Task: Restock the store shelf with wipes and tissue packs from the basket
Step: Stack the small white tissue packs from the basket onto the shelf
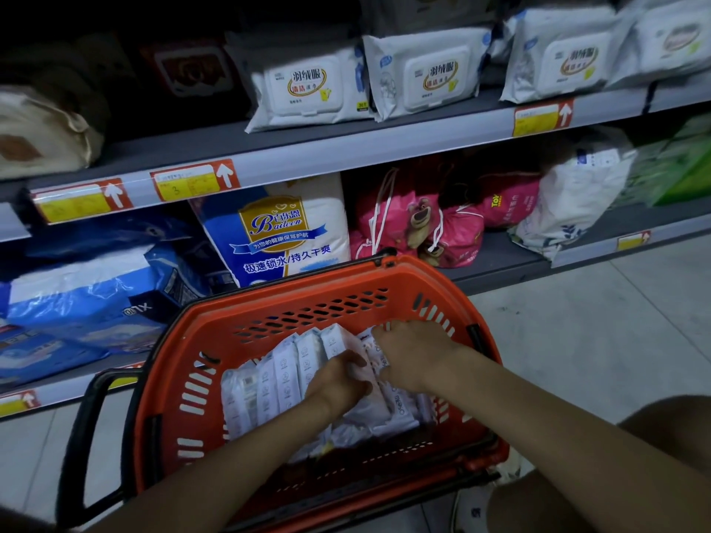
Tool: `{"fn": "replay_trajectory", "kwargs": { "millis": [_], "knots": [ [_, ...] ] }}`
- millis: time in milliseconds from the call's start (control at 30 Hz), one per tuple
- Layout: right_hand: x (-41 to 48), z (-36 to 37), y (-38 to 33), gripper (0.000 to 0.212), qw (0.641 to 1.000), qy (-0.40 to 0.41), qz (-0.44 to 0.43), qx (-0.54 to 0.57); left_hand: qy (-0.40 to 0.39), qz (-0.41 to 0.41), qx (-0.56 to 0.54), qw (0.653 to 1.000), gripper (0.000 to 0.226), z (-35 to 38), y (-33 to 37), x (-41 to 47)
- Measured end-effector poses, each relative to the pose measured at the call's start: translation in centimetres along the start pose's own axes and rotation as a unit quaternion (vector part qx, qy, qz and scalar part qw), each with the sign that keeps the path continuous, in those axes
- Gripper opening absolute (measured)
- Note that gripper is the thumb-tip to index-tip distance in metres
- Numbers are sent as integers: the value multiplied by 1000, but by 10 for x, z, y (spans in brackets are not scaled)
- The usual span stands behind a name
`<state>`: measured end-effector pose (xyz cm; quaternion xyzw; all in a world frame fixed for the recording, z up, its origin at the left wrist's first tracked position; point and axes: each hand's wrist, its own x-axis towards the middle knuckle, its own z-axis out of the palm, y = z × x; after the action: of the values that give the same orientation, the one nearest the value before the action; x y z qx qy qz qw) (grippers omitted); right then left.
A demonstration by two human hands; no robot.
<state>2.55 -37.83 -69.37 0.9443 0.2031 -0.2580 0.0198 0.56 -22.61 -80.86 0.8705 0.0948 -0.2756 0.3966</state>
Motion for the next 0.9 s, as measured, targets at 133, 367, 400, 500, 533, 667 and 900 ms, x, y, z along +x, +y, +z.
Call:
{"fn": "replay_trajectory", "kwargs": {
  "millis": [133, 367, 400, 500, 533, 667, 900],
  "knots": [
    [-1, -15, -10, 44, 1000, 9, 21, 10, -20, 19, -110, 994, 39, -24, -11, -17],
    [-6, -43, -35, 37, 994, 60, 70, 60, -67, -2, -197, 978, 81, -105, -11, -82],
    [-8, -46, -38, 40, 992, 72, 77, 71, -69, -5, -206, 976, 82, -117, -12, -90],
    [-13, -49, -50, 51, 982, 105, 97, 128, -63, -1, -225, 972, 59, -144, -17, -112],
    [-13, -47, -54, 53, 978, 95, 93, 161, -58, 5, -225, 973, 53, -150, -21, -116],
    [-5, -35, -79, 49, 888, -1, 90, 450, 25, 46, -251, 967, 37, -151, -22, -121],
    [5, -24, -93, 48, 661, 13, 113, 741, 168, 192, -36, 966, 53, -131, -19, -122]
  ]
}}
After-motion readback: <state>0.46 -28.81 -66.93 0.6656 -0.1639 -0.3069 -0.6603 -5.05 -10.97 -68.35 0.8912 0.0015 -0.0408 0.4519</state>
